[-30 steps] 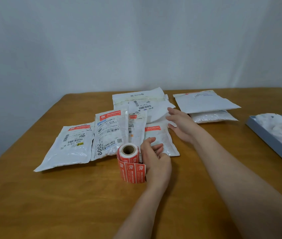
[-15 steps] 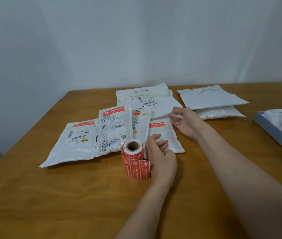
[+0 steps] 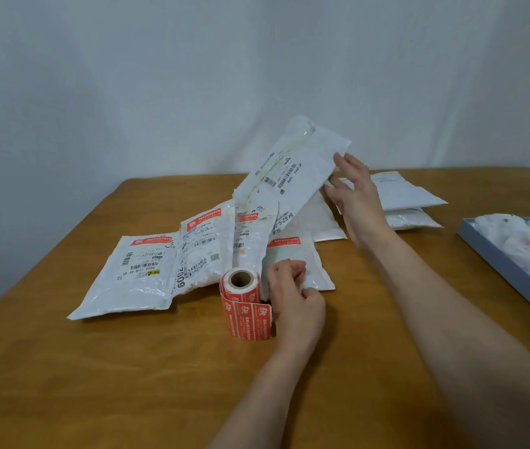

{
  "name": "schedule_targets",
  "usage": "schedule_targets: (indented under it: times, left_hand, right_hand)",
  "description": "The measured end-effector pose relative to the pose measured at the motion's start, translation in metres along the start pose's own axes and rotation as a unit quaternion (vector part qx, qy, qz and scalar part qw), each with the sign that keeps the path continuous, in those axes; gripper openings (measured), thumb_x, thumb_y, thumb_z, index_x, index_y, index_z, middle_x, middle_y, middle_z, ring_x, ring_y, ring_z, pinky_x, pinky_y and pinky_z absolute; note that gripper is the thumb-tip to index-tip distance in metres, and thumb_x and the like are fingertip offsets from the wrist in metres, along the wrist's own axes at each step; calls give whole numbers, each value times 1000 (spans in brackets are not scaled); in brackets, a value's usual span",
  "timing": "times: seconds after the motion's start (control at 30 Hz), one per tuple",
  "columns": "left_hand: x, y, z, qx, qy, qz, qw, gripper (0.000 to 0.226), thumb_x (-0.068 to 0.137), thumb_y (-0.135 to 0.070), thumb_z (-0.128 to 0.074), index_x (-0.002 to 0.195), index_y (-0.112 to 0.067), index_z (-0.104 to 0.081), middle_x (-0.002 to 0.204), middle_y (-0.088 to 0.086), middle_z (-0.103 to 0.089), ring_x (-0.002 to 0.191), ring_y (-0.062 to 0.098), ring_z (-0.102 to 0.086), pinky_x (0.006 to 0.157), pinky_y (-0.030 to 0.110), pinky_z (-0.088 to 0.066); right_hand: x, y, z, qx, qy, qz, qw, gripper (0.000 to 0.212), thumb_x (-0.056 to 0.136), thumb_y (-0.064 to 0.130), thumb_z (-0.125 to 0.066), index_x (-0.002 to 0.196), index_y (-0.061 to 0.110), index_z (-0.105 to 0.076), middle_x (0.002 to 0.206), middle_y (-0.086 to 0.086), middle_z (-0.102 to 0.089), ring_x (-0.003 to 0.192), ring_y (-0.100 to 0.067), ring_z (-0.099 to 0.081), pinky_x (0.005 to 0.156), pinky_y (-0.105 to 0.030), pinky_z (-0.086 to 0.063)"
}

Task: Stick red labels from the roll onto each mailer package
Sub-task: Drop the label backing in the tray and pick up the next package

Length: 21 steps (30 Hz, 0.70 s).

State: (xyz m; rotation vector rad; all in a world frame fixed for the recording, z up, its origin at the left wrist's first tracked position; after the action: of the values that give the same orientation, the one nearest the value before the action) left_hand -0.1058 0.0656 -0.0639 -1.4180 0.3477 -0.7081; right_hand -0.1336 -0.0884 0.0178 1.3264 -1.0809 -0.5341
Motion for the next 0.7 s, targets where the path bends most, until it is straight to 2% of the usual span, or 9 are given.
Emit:
schedule_targets:
  times: [0.13,0.23,0.33,0.43,0.53,0.7]
  left_hand:
    - [-2,-1,1,35,-10,-57,998,37,82,12,-47,105,-13,-61,114,-7,-46,107,2,-52,97,10,-41]
    - [-6,-5,1,38,-14,-113,993,40,79,18,-46,101,-10,-63,110,-7,-52,106,0,-53,92,7,-43]
    - [-10,-6,2,33,7,-131,991,32,86,11,-50,99,-16,-63,103,-12,-58,103,3,-57,89,15,-49]
    - [-16,-12,-1,-26,70,-14,997,21,98,-10,-47,102,-27,-58,101,-15,-62,97,3,-63,85,21,-52]
    - [-25,-23,-6,-163,82,119,976,11,102,-24,-45,108,-25,-53,110,-3,-63,99,13,-67,90,30,-54]
    - [-38,-35,-9,-303,54,216,926,8,103,-19,-41,99,-19,-48,117,14,-60,102,27,-67,92,36,-54]
  right_hand:
    - [-15,21,6,19,-8,52,998,60,88,-15,-46,141,15,-46,135,18,-37,123,-7,-53,86,-15,-48]
    - [-23,35,15,39,-13,70,997,62,86,-17,-46,139,14,-48,139,15,-38,128,-13,-51,98,-23,-48]
    - [-36,51,29,69,-42,81,993,59,87,-16,-50,136,15,-51,140,14,-41,127,-13,-52,105,-32,-45]
    - [-57,66,44,122,-77,82,986,54,87,-15,-52,131,16,-55,139,12,-44,126,-16,-53,102,-31,-47]
    - [-80,74,61,165,-125,73,976,46,89,-13,-53,127,12,-59,137,10,-48,121,-16,-57,98,-31,-50]
    - [-109,67,95,193,-220,44,955,33,88,-10,-55,114,7,-68,136,0,-52,117,-18,-59,94,-31,-53]
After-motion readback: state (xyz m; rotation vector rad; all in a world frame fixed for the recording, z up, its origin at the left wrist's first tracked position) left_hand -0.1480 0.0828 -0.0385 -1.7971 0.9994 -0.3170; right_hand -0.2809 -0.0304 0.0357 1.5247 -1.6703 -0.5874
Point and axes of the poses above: each hand's wrist, its own x-axis towards the middle knuckle, its own z-axis out of the back of the hand, y = z × x, the point moved 1 cm from there along x, towards the middle knuckle
